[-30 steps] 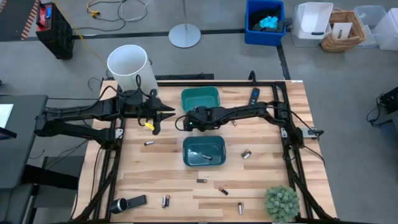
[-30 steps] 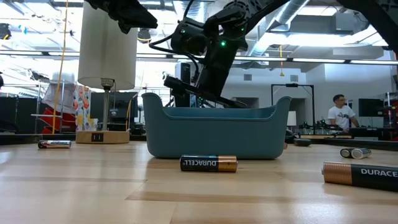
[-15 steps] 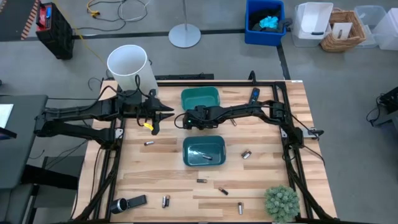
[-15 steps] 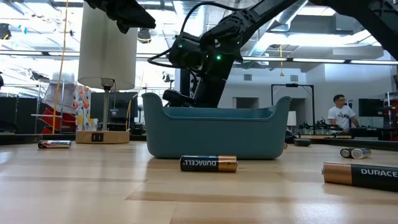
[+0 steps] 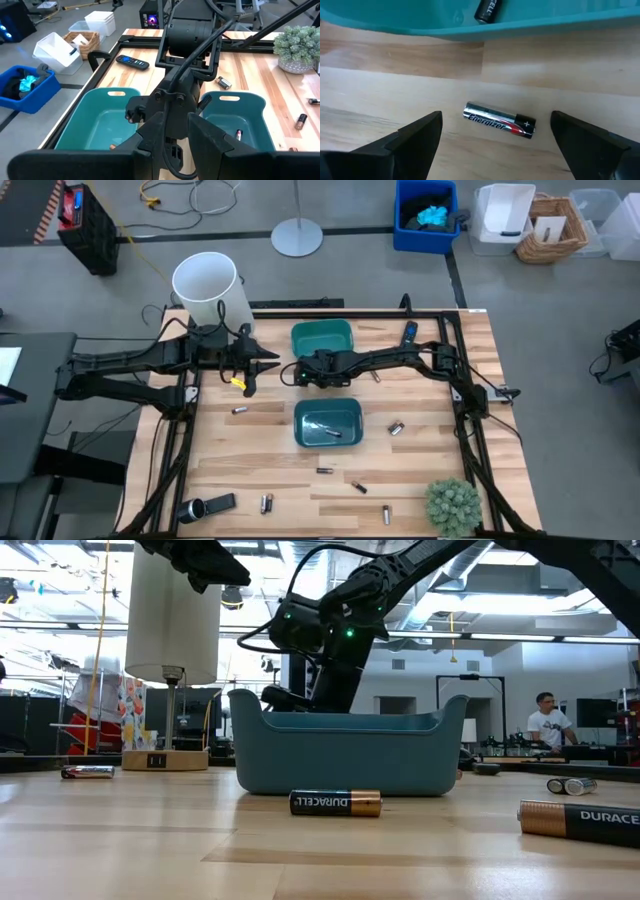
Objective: Sort batteries
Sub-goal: Put the silver battery into the blue bin
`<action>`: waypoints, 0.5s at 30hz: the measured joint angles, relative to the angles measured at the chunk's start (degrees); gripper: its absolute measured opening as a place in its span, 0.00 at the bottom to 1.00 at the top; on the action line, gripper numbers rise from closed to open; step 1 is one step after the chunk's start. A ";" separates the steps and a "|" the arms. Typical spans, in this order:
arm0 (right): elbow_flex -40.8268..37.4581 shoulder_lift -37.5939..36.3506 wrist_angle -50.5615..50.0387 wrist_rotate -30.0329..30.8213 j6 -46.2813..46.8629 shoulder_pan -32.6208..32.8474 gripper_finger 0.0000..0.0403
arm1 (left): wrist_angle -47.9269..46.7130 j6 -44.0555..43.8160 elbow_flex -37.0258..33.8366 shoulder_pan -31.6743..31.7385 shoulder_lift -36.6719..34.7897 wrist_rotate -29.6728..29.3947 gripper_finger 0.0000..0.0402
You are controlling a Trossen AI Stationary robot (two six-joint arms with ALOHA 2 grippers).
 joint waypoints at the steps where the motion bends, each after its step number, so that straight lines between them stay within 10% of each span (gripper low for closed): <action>1: 0.02 0.00 -0.28 0.02 0.08 0.00 0.98 | 0.00 0.00 0.00 0.00 0.00 0.00 0.20; 15: 0.27 0.96 -2.07 0.13 -0.78 0.02 0.95 | 0.11 -0.02 0.00 0.00 0.00 0.00 0.20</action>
